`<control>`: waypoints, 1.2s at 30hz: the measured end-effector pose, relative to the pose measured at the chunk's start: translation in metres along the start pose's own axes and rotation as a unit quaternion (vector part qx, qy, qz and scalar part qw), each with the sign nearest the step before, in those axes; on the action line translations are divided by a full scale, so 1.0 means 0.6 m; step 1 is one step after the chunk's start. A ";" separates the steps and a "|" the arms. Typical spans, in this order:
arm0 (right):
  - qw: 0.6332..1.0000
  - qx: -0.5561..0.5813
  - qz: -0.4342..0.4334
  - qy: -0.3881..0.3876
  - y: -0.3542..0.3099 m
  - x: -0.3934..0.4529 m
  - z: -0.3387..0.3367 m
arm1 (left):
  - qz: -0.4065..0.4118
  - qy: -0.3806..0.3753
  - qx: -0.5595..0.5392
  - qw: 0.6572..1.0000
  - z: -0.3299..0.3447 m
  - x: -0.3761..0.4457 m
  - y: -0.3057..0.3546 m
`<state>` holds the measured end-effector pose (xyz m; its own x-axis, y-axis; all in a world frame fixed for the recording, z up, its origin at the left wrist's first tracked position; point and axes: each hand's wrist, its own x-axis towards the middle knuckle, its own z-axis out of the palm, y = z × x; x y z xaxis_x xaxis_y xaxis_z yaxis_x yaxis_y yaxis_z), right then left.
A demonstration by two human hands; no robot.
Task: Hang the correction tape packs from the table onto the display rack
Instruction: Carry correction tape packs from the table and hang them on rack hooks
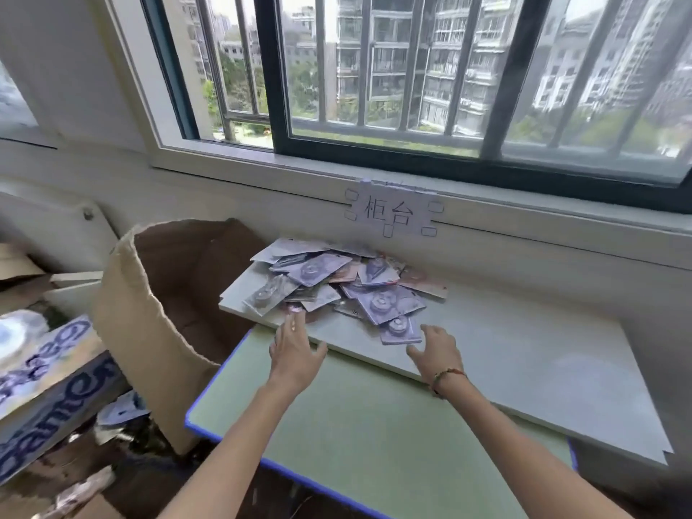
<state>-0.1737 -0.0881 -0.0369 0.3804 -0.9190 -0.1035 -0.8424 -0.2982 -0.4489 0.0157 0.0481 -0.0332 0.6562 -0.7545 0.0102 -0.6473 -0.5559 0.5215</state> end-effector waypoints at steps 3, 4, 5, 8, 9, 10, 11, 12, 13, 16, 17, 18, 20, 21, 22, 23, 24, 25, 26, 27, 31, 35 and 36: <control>1.000 0.023 0.010 -0.009 -0.014 0.063 0.009 | -0.009 0.003 -0.018 1.000 0.006 0.057 0.005; 1.000 0.019 0.008 -0.017 -0.020 0.082 0.014 | -0.009 0.008 -0.022 1.000 0.008 0.075 0.008; 1.000 0.016 0.009 -0.022 -0.026 0.100 0.019 | -0.008 0.013 -0.024 1.000 0.010 0.092 0.011; 0.999 0.027 0.027 -0.038 -0.043 0.139 0.042 | 0.002 0.021 -0.027 0.999 0.016 0.140 0.015; 0.998 0.027 0.033 -0.040 -0.047 0.149 0.049 | 0.006 0.017 -0.026 1.000 0.019 0.155 0.015; 0.998 0.023 0.036 -0.038 -0.053 0.161 0.054 | 0.008 0.009 -0.022 1.000 0.021 0.172 0.015; 0.999 0.018 0.038 -0.033 -0.058 0.174 0.059 | 0.011 0.004 -0.014 1.000 0.023 0.189 0.013; 0.999 0.010 0.040 -0.026 -0.063 0.187 0.062 | 0.015 -0.002 -0.004 1.000 0.027 0.207 0.010; 0.999 0.000 0.042 -0.023 -0.067 0.200 0.066 | 0.017 -0.008 0.003 1.000 0.030 0.225 0.006; 0.997 -0.022 0.066 -0.032 -0.080 0.229 0.078 | 0.014 -0.044 0.007 0.999 0.039 0.271 -0.001; 0.996 -0.026 0.079 -0.033 -0.084 0.238 0.084 | 0.015 -0.050 0.006 0.999 0.041 0.283 -0.002; 0.995 -0.031 0.094 -0.031 -0.088 0.246 0.088 | 0.020 -0.055 0.009 0.998 0.041 0.298 -0.003; 0.992 -0.048 0.114 -0.025 -0.098 0.258 0.095 | 0.032 -0.067 0.018 0.997 0.045 0.331 -0.007; 0.991 -0.058 0.119 -0.022 -0.103 0.263 0.098 | 0.036 -0.072 0.021 0.997 0.046 0.346 -0.008; 0.991 -0.065 0.119 -0.018 -0.108 0.268 0.100 | 0.038 -0.076 0.023 0.996 0.047 0.361 -0.008; 0.990 -0.067 0.120 -0.018 -0.110 0.272 0.103 | 0.039 -0.079 0.026 0.996 0.048 0.375 -0.008; 0.990 -0.065 0.121 -0.021 -0.110 0.275 0.103 | 0.040 -0.084 0.033 0.995 0.050 0.386 -0.007; 0.990 -0.062 0.123 -0.027 -0.109 0.276 0.103 | 0.039 -0.091 0.043 0.994 0.051 0.396 -0.007; 0.989 -0.062 0.127 -0.033 -0.105 0.276 0.102 | 0.040 -0.099 0.053 0.993 0.053 0.404 -0.006; 0.989 -0.067 0.130 -0.035 -0.099 0.276 0.101 | 0.040 -0.109 0.062 0.991 0.054 0.412 -0.005; 0.983 -0.087 0.154 -0.045 -0.071 0.271 0.088 | 0.044 -0.144 0.095 0.984 0.063 0.435 0.002; 0.970 -0.072 0.223 -0.060 -0.063 0.270 0.084 | 0.040 -0.145 0.104 0.983 0.068 0.442 0.015; 0.968 -0.068 0.234 -0.063 -0.064 0.270 0.085 | 0.040 -0.143 0.102 0.984 0.067 0.443 0.018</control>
<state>-0.0602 -0.2125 -0.0816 -0.0179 -0.9254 -0.3787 -0.9731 0.1031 -0.2058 0.1676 -0.1722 -0.0593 0.4820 -0.8502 -0.2120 -0.7763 -0.5265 0.3466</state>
